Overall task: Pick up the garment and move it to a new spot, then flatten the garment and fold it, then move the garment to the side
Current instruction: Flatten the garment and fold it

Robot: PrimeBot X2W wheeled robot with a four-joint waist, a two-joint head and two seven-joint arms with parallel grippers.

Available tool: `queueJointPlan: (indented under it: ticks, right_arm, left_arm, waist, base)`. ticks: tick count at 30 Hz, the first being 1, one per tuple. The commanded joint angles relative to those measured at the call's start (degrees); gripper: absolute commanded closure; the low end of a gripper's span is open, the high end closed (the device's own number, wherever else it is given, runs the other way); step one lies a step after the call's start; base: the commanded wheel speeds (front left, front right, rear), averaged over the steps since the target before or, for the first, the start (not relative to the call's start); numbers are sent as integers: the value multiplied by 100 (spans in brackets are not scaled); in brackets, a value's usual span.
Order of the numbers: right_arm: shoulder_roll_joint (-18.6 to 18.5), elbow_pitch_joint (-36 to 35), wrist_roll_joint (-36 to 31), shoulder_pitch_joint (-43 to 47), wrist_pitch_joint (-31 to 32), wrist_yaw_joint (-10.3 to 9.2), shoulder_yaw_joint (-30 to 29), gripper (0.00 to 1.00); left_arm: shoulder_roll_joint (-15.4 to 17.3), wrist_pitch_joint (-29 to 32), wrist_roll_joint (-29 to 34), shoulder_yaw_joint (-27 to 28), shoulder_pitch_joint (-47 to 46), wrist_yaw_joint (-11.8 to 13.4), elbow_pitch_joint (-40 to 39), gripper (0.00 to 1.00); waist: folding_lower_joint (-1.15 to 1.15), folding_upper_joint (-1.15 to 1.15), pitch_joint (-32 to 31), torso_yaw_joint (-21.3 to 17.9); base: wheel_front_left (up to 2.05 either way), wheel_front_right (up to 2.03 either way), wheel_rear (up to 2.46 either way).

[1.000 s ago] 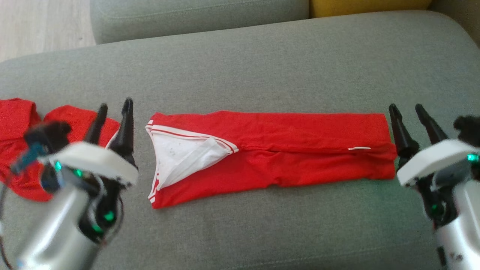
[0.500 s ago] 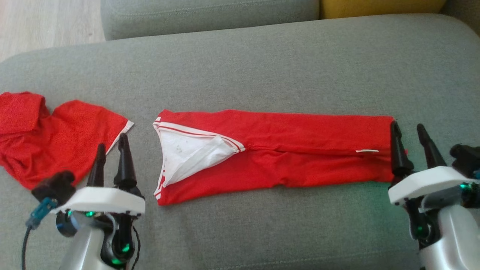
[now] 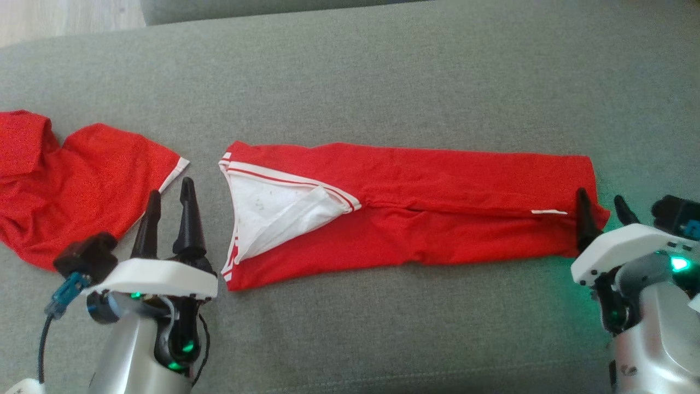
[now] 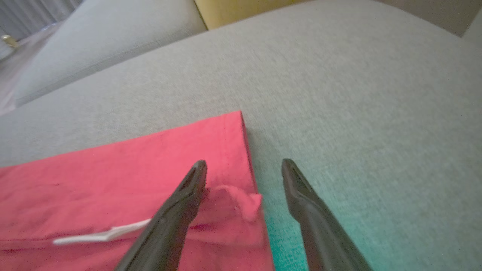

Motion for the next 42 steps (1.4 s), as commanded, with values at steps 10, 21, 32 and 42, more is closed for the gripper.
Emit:
queueJointPlan:
  ticks: [10, 21, 32, 42]
  right_arm:
    - [6, 372, 283, -373, 254, 19, 479, 0]
    - [7, 637, 555, -386, 428, 19, 656, 0]
    - [-4, 495, 362, -447, 301, 19, 281, 100]
    - [-535, -49, -615, -682, 225, 19, -802, 100]
  left_arm:
    - [-9, -70, 215, 377, -428, -130, -121, 0]
    - [-29, -70, 246, 458, -584, -162, -188, 0]
    - [-31, -70, 230, 563, -569, -158, -144, 0]
    - [-31, -70, 122, 488, -487, -134, -118, 0]
  waist:
    - [0, 0, 216, -31]
    - [0, 0, 390, 6]
    - [0, 0, 276, -92]
    - [0, 0, 63, -128]
  base:
    - [0, 0, 0]
    - [0, 0, 0]
    - [0, 0, 0]
    - [0, 0, 0]
